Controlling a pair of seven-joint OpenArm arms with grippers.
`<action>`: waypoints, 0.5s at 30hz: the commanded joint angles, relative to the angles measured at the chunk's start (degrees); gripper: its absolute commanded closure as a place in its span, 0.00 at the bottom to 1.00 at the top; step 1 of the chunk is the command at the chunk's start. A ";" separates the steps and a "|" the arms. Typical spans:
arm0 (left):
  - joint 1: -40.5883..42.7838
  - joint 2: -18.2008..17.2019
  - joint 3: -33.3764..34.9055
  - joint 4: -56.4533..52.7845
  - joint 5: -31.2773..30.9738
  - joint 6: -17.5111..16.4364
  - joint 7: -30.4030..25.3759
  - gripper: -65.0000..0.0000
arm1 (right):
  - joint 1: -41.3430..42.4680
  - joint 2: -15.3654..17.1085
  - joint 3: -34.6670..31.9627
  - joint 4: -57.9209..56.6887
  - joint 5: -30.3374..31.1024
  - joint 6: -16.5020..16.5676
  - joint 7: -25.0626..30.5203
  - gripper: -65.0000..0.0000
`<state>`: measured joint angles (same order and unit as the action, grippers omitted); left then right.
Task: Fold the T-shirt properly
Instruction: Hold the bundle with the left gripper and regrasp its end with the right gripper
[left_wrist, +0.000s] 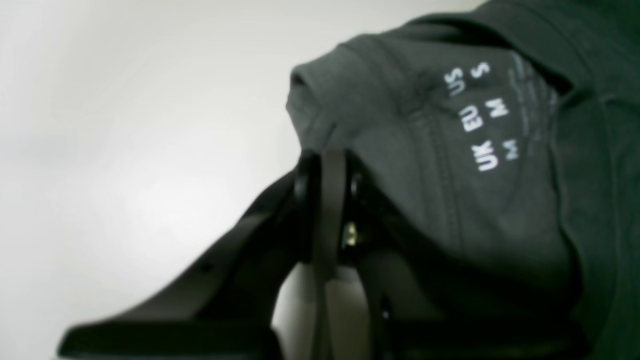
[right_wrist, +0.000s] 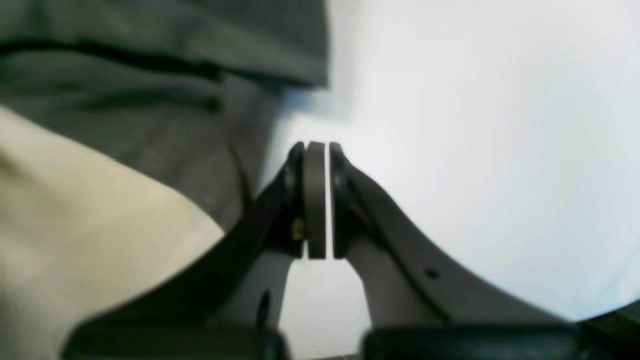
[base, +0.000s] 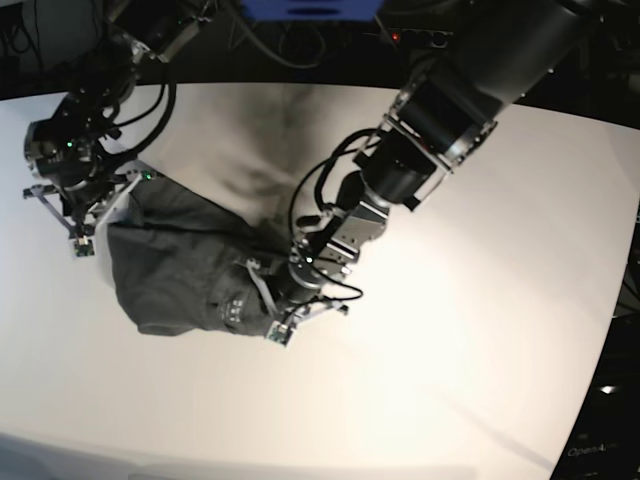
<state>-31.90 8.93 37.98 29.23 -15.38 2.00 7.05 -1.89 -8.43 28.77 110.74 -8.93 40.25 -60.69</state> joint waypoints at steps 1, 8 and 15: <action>-0.67 0.07 -0.04 -0.09 0.39 0.95 2.49 0.96 | 0.88 0.38 0.02 0.95 0.27 -0.25 -0.11 0.98; 0.03 0.07 -0.04 -0.18 0.39 0.95 2.49 0.96 | 2.55 0.38 0.19 0.78 0.53 -0.25 -3.09 0.84; 0.47 0.07 -0.04 -0.18 0.39 0.95 2.49 0.96 | 3.87 0.12 0.54 0.69 0.62 -0.25 -8.46 0.70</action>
<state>-31.24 8.91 37.98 29.26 -15.38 2.33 6.33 0.89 -8.47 29.30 110.63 -8.58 40.23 -69.82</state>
